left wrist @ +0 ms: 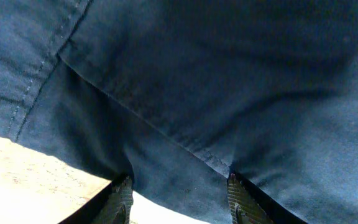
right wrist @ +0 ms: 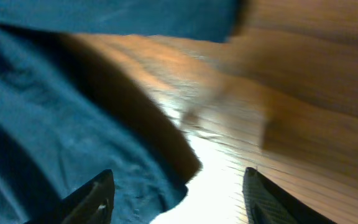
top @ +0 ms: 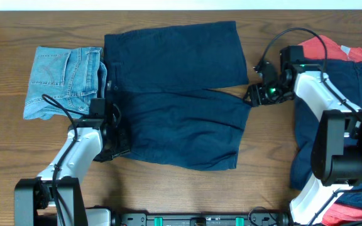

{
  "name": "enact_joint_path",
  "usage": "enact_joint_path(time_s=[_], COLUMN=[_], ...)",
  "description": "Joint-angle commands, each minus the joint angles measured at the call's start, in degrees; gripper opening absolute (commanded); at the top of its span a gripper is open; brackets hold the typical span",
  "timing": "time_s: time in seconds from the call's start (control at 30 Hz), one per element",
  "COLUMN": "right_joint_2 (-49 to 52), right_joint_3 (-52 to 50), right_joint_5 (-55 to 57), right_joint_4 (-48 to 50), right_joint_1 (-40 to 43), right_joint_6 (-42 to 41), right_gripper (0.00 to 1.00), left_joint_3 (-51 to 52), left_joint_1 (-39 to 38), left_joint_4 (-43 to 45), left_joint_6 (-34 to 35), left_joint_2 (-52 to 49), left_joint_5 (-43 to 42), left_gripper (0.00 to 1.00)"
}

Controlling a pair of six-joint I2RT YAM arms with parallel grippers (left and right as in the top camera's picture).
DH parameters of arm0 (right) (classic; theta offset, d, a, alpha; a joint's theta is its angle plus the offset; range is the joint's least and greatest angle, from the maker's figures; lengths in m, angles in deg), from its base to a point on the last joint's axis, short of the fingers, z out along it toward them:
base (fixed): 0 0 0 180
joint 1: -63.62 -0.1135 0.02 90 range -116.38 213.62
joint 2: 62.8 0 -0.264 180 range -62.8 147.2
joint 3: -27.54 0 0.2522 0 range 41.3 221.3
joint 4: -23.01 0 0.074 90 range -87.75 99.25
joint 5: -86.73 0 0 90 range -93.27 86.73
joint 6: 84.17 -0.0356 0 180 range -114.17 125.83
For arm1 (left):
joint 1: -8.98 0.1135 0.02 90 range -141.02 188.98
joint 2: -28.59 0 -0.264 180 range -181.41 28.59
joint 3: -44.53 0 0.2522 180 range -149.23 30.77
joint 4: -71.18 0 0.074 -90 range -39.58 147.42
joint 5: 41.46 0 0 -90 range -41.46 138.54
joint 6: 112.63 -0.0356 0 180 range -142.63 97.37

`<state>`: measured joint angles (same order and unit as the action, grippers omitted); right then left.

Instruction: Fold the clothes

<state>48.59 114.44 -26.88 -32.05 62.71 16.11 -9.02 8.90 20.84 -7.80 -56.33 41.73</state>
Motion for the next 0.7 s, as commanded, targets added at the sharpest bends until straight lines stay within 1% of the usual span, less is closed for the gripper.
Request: enact_joint_path(time_s=[0.0,0.03,0.1,0.13,0.27,0.3,0.37,0.43,0.53,0.67], right_joint_2=[-0.1,-0.1,-0.1,-0.1,-0.1,-0.1,-0.1,-0.1,-0.6,-1.9], right_joint_3=[-1.6,-2.0,-2.6,-2.9,-3.8,-4.3,-5.2,-5.6,-4.5,-0.3], right_joint_5=[-0.4,0.4,1.5,1.8,2.5,2.5,2.5,2.4,2.4,2.4], right_joint_4=[0.0,0.3,1.2,1.6,2.1,2.5,3.3,3.7,4.5,5.8], right_joint_1=[-2.0,-2.4,-2.9,-3.0,-3.0,-3.0,-2.8,-2.8,-2.3,-0.2], right_joint_6=[3.1,3.1,3.1,3.0,3.0,3.0,3.0,3.0,0.9,-3.9], right_gripper=[0.60,0.57,0.48,0.46,0.42,0.39,0.27,0.01,0.01,0.01], left_joint_3=[0.4,0.4,0.4,0.4,0.4,0.4,0.4,0.4,0.4,0.5], left_joint_1=[0.0,0.0,0.0,0.0,0.0,0.0,0.0,0.0,0.0,0.0], left_joint_4=[0.3,0.2,0.2,0.0,0.0,0.0,0.0,0.0,0.0,-0.1], left_joint_6=[0.3,0.3,0.3,0.3,0.3,0.3,0.3,0.3,0.3,0.3], left_joint_2=[-0.4,-0.4,-0.4,-0.4,-0.4,-0.4,-0.4,-0.4,-0.4,-0.4], left_joint_5=[1.6,1.6,1.9,2.0,2.8,2.9,3.0,3.0,3.0,4.4], left_gripper=[0.51,0.51,0.51,0.51,0.51,0.51,0.51,0.51,0.51,0.51])
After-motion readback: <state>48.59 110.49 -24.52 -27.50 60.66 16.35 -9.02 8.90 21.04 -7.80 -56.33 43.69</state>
